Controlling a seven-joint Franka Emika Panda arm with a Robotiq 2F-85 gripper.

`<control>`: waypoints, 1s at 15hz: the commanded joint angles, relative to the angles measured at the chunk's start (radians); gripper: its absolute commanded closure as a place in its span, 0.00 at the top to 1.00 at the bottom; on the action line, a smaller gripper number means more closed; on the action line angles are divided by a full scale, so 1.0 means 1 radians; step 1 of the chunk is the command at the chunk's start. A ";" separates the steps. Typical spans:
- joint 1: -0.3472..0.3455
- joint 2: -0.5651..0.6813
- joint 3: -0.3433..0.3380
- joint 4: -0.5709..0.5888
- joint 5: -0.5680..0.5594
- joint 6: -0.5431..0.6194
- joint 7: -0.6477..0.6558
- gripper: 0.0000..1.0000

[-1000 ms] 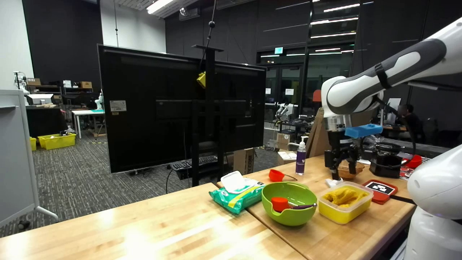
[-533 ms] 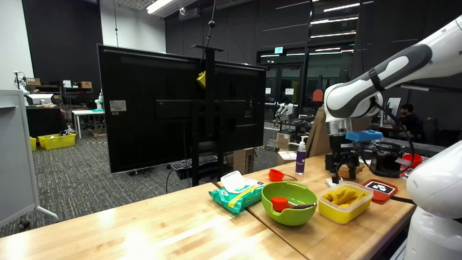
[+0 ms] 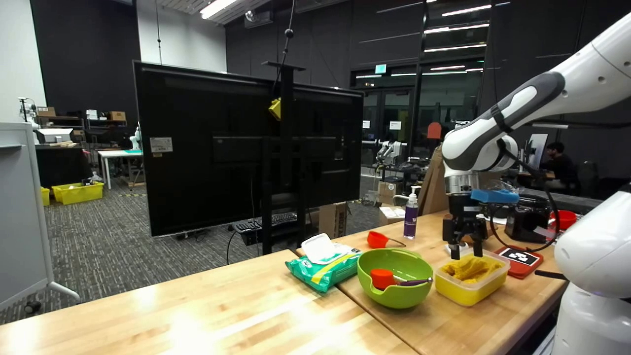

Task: Take the yellow item out of the plastic lunch box

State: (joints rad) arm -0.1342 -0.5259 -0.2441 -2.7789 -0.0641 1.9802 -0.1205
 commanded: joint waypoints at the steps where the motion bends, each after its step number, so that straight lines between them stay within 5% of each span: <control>1: -0.027 0.048 -0.014 0.001 0.028 0.023 -0.054 1.00; 13: -0.050 0.218 -0.064 0.001 0.100 0.096 -0.163 1.00; 15: -0.051 0.241 -0.063 0.001 0.105 0.104 -0.171 0.74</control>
State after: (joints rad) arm -0.1724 -0.3264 -0.3062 -2.7783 0.0132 2.0599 -0.2520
